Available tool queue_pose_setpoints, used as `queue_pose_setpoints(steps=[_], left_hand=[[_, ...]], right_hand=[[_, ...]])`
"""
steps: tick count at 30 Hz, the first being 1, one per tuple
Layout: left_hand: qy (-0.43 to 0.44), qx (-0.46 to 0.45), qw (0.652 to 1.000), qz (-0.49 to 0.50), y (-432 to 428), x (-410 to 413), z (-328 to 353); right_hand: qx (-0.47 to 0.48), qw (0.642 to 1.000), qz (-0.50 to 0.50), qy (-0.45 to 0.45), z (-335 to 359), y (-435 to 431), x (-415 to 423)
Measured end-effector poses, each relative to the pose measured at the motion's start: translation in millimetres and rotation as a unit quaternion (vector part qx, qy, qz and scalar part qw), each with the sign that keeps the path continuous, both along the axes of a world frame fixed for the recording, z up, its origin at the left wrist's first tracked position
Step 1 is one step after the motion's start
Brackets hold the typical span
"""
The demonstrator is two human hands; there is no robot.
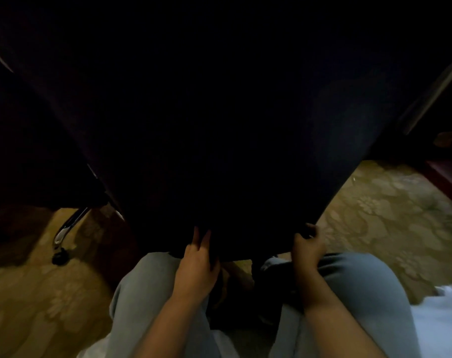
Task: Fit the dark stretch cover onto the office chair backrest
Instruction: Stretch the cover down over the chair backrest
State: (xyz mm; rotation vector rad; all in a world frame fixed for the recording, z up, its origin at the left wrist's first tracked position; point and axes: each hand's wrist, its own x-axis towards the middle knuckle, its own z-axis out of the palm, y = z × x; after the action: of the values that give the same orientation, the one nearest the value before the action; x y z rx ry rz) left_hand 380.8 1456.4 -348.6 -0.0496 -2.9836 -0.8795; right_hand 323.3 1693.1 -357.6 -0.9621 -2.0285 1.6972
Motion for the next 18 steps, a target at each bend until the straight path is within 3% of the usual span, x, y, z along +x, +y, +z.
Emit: queue_pose_setpoints(steps=[4,9,14,18], left_hand=[[-0.006,-0.007,1.0,-0.003,-2,1,1],[-0.011,-0.008,1.0,-0.007,-4,1,2],[-0.014,-0.015,1.0,-0.009,-1,2,3],[-0.014,-0.014,1.0,-0.015,-1,3,4]], right_hand=[[-0.066,0.996,-0.064,0.015,13,25,-3],[-0.036,0.999,-0.011,0.003,7,-6,-2],[-0.025,0.992,0.125,0.0,6,-49,14],[-0.011,0.994,0.112,0.004,8,-43,10]])
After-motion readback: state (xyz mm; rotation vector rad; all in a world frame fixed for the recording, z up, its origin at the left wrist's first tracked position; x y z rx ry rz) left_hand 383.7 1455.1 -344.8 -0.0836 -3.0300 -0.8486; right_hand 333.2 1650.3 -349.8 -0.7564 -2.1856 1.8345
